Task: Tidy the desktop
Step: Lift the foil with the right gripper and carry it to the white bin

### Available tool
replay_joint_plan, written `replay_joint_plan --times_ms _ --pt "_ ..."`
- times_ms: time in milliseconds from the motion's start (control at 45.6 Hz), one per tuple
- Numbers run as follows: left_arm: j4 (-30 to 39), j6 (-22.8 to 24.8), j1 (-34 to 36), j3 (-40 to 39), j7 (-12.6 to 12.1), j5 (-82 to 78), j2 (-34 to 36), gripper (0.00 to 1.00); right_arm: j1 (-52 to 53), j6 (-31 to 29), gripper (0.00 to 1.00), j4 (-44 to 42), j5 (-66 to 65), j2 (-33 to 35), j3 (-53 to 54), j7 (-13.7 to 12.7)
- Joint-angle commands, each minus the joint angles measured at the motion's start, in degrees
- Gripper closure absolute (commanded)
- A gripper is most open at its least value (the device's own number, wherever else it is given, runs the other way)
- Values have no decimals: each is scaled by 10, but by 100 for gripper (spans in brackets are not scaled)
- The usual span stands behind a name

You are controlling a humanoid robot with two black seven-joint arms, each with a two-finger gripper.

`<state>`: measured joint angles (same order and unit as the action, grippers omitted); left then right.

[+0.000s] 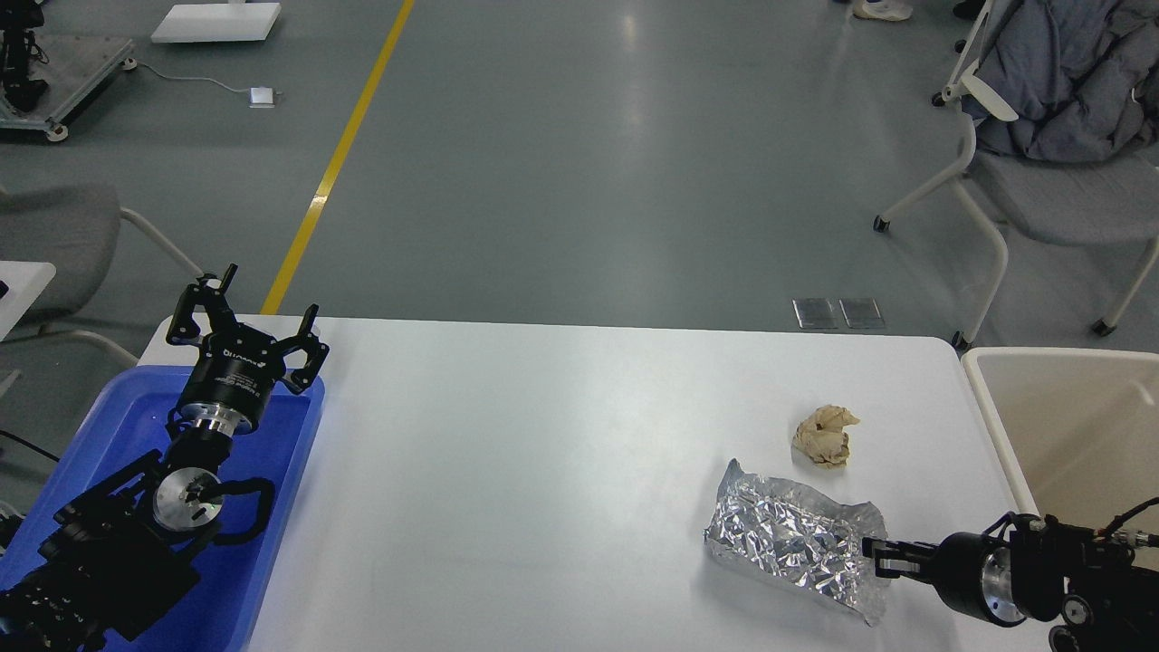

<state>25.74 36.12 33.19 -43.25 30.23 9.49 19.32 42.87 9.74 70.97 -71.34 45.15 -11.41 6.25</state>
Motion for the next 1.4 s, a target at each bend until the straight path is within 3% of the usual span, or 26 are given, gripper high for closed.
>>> replay_joint_plan --times_ms 0,395,790,1163,1382 --pt "0 0 -1 0 0 0 0 0 49 -10 100 78 1 58 -5 -1" --pt "0 0 0 -1 0 0 0 0 199 -160 100 167 6 210 10 -2" --pt "0 0 -1 0 0 0 0 0 349 -302 100 208 20 273 17 -3" --pt "-1 0 -1 0 0 0 0 0 363 -310 100 210 30 282 24 -4" --pt "0 0 -1 -1 0 0 0 0 338 -295 100 149 32 318 18 1"
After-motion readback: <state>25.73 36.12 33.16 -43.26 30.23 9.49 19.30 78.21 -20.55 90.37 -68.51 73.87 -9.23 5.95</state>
